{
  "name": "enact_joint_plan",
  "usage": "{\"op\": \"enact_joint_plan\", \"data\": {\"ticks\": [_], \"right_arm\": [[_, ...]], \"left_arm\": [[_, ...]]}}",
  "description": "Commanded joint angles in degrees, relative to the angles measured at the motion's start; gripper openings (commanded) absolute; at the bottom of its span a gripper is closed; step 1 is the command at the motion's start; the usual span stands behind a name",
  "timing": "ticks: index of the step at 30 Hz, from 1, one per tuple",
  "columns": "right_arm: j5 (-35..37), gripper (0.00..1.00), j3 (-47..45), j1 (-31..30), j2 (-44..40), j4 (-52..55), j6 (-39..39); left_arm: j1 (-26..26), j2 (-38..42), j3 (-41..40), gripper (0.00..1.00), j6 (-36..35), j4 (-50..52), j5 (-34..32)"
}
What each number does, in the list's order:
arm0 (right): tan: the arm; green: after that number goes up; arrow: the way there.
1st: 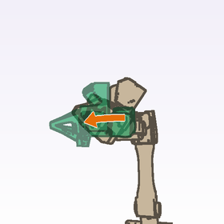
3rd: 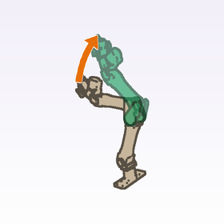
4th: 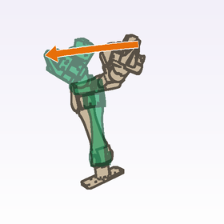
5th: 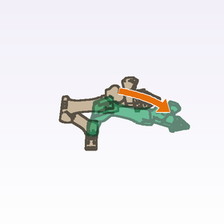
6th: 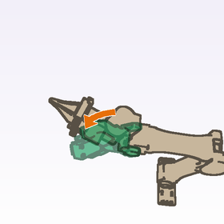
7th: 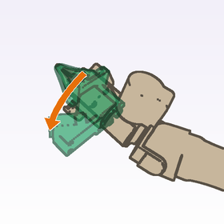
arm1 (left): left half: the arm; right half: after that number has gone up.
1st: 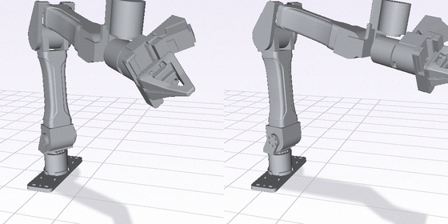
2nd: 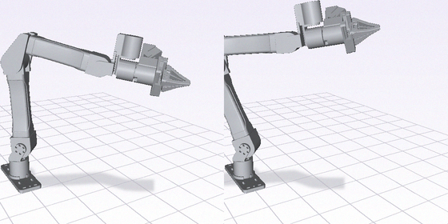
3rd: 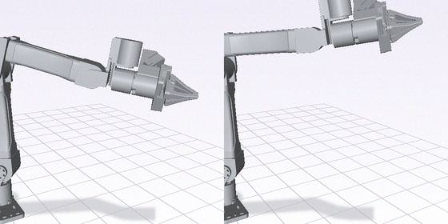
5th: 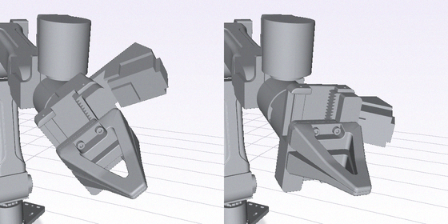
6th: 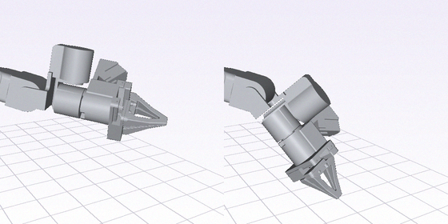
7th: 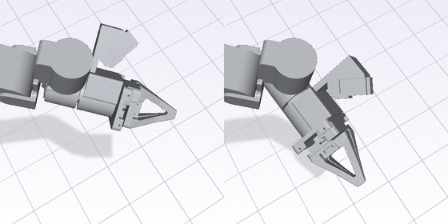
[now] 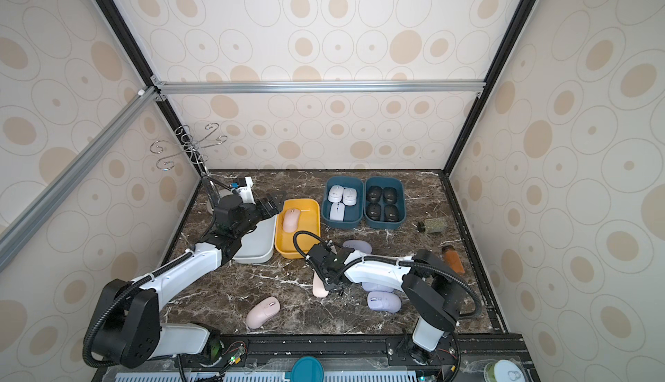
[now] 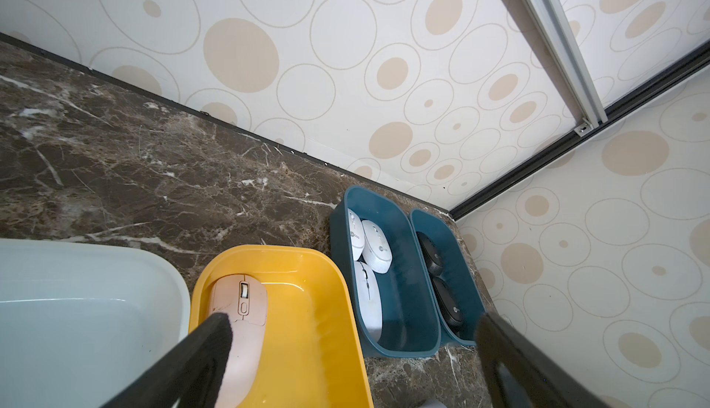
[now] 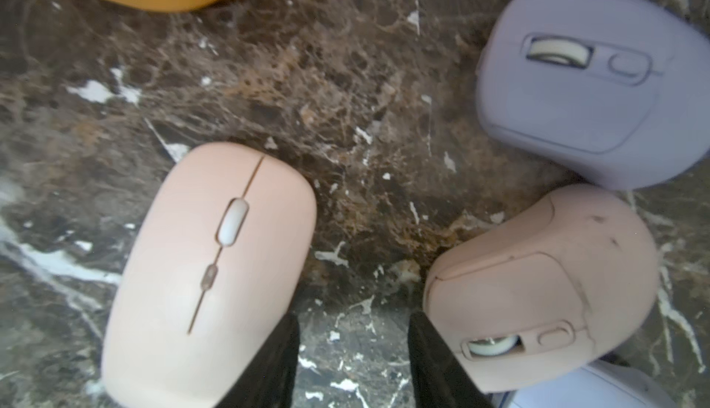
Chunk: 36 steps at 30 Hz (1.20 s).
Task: Place the mice by color into the storage box
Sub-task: Pick up the mouse from the center of the board.
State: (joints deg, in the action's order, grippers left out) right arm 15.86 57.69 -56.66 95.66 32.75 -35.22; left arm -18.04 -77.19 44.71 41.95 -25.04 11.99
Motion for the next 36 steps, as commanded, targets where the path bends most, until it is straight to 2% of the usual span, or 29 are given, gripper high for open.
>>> {"op": "enact_joint_plan", "data": {"ticks": [1, 8, 13, 17, 21, 26, 29, 33, 36], "right_arm": [[-3.69, 0.56, 2.75, -0.19, -0.83, 0.05, 0.29], [-9.11, 0.77, 4.51, -0.91, -0.64, 0.89, -7.03], [-9.61, 0.80, 6.11, -1.56, 3.06, 1.52, -9.48], [-10.15, 0.80, 7.18, -2.32, 5.85, 0.21, -10.50], [-6.69, 0.77, 6.19, -2.44, 7.21, 0.22, -12.64], [-6.35, 0.59, 5.68, -2.41, 8.19, -0.41, -12.56], [-5.45, 0.52, 4.23, -2.42, 6.85, -1.28, -11.96], [-4.74, 0.53, 4.16, -2.44, 6.17, -0.23, -10.59], [-5.51, 0.61, 3.58, -2.40, 6.91, -1.52, -10.39]], "left_arm": [[0.33, 1.68, 2.00, 1.00, -1.41, -0.14, -1.37], [1.38, 2.41, 1.81, 1.00, -0.80, -0.29, -1.78], [1.70, 2.31, 1.84, 1.00, -0.58, -0.21, -1.76], [2.07, 1.96, 1.96, 1.00, -0.14, -0.19, -1.10], [2.18, 1.78, 1.87, 1.00, -0.30, 0.03, -1.94], [2.33, 1.35, 1.90, 1.00, 0.06, 0.13, -1.74], [2.66, 1.07, 2.12, 1.00, 0.35, 0.85, -2.12], [2.84, 1.11, 2.14, 1.00, 0.41, 0.78, -1.91], [2.94, 1.14, 2.28, 1.00, 0.50, 0.74, -1.73]]}}
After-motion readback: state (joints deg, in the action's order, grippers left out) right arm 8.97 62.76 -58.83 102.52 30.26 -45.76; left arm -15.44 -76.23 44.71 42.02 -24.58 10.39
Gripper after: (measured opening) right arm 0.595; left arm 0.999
